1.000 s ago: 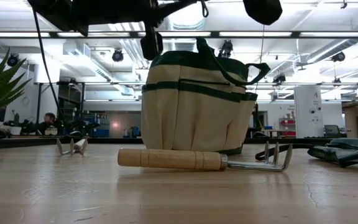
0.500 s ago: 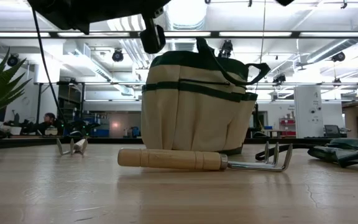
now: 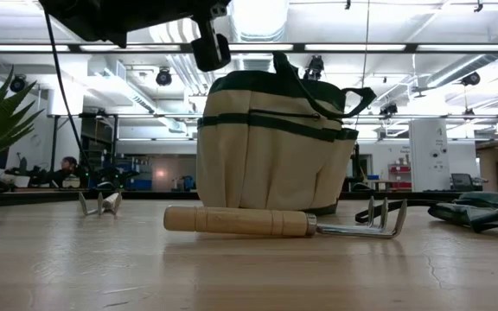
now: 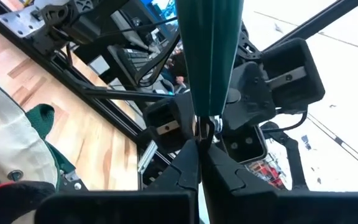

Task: Pick & Place Garden tools in Gardening bag
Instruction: Put the top green shear scissors into the green gardening bag

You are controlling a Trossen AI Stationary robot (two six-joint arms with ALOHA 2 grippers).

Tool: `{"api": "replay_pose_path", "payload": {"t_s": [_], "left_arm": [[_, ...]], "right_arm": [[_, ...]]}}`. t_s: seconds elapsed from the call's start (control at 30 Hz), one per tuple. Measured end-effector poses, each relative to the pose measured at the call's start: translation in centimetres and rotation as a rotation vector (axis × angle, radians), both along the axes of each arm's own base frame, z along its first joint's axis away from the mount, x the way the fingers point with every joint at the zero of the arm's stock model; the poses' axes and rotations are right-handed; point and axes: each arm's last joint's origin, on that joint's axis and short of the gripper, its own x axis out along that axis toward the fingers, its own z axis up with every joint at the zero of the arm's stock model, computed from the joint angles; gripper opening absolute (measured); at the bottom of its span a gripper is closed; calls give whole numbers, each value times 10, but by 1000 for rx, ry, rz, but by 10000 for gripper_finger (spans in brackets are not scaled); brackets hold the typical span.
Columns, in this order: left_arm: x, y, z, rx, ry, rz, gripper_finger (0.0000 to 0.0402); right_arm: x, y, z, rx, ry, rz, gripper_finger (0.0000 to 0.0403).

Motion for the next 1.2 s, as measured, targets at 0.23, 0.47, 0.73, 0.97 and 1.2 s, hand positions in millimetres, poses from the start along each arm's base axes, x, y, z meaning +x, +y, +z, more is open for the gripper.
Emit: {"api": "replay_pose_path", "payload": {"t_s": [0.23, 0.47, 0.73, 0.97, 1.2], "left_arm": [[0, 0, 0, -4, 2, -1, 7], [0, -1, 0, -6, 6, -18, 7], [0, -1, 0, -5, 5, -34, 8], [0, -2, -2, -2, 19, -40, 10], [0, -4, -2, 2, 19, -49, 9]], "right_arm": [[4, 1, -1, -41, 47, 85, 149], [15, 4, -8, -99, 60, 110, 128], [28, -3, -16, -142, 84, 81, 113], [31, -4, -11, -153, 70, 72, 100], [33, -9, -12, -172, 83, 68, 87]]}}
